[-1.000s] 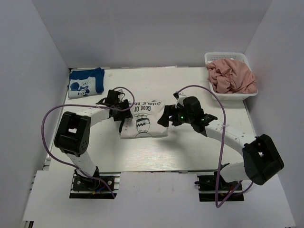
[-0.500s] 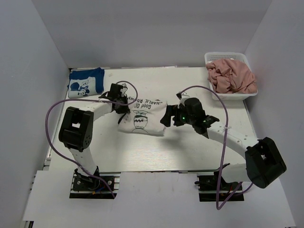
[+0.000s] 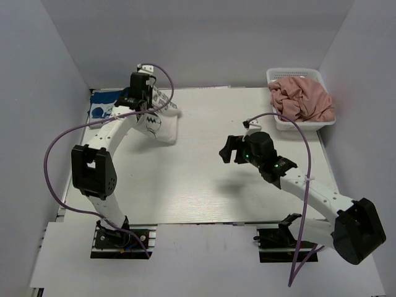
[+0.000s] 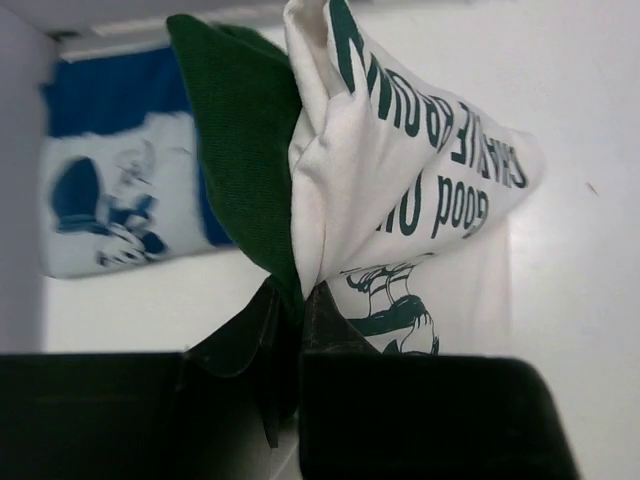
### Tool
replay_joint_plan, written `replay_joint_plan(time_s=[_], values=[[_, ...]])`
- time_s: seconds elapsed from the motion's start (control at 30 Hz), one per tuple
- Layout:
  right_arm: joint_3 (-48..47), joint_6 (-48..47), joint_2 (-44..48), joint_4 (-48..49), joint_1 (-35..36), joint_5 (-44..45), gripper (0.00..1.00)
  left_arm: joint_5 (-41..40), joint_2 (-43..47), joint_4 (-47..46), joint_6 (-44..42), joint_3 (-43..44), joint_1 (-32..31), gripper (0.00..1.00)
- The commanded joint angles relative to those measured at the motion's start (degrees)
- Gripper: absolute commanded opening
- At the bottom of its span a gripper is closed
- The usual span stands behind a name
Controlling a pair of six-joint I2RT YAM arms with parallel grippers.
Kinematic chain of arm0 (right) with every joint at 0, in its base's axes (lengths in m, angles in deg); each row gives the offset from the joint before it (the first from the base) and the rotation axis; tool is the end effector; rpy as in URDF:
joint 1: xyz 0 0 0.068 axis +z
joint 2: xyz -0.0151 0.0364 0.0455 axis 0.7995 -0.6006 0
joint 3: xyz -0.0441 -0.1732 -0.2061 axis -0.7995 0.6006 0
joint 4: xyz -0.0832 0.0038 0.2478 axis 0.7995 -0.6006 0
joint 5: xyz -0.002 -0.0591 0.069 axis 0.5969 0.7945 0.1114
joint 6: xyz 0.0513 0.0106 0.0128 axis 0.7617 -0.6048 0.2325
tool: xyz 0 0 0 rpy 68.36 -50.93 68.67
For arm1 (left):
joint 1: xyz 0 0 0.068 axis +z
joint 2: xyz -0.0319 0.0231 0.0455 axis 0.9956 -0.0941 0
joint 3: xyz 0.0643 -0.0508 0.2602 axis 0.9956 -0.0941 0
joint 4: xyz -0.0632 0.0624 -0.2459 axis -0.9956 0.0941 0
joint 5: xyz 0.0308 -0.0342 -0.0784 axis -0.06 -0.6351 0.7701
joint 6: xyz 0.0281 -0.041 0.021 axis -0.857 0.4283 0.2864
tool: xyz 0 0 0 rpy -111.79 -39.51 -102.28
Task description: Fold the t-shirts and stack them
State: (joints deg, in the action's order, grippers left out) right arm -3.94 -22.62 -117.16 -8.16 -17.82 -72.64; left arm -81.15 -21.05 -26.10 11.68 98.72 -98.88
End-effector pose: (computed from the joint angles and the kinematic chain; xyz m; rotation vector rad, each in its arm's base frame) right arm 0.2116 0.1468 0.2535 -0.1623 2.0492 0.5853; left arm 0.4008 -0.0907 0.3104 0.1039 2.1791 0.2044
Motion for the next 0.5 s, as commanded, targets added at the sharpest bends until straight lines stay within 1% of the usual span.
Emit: replay_joint_plan(time_s=[0.0, 0.13, 0.3, 0.33, 0.37, 0.4, 0.47], values=[[1.1, -0.5, 2.6, 0.1, -0.2, 4.5, 0.9, -7.4, -1.0, 1.0, -7.2, 7.1, 2.4, 0.0], [1.3, -0.1, 3.0, 0.6, -0.3, 5.8, 0.9, -6.9, -3.1, 1.6, -10.9, 13.5, 4.9, 0.0], [0.1, -0.5, 1.8, 0.8, -0.3, 6.5, 0.9, -6.9, -6.9, 2.9, -13.1, 19.8, 7.1, 0.0], [-0.2, -0.3, 1.7, 0.7, -0.4, 6.3, 0.9, -5.9, -7.7, 2.9, -13.9, 22.4, 7.1, 0.0], [-0.3, -0.5, 1.2, 1.1, -0.2, 5.7, 0.9, -5.1, -8.7, 5.0, -14.5, 24.3, 7.9, 0.0], [-0.4, -0.5, 1.2, 1.1, -0.3, 5.4, 0.9, -4.6, -10.8, 6.0, -14.5, 28.7, 8.6, 0.0], [-0.2, -0.3, 1.4, 1.5, -0.2, 5.5, 0.9, -3.3, -12.7, 9.5, -14.5, 33.3, 9.2, 0.0]])
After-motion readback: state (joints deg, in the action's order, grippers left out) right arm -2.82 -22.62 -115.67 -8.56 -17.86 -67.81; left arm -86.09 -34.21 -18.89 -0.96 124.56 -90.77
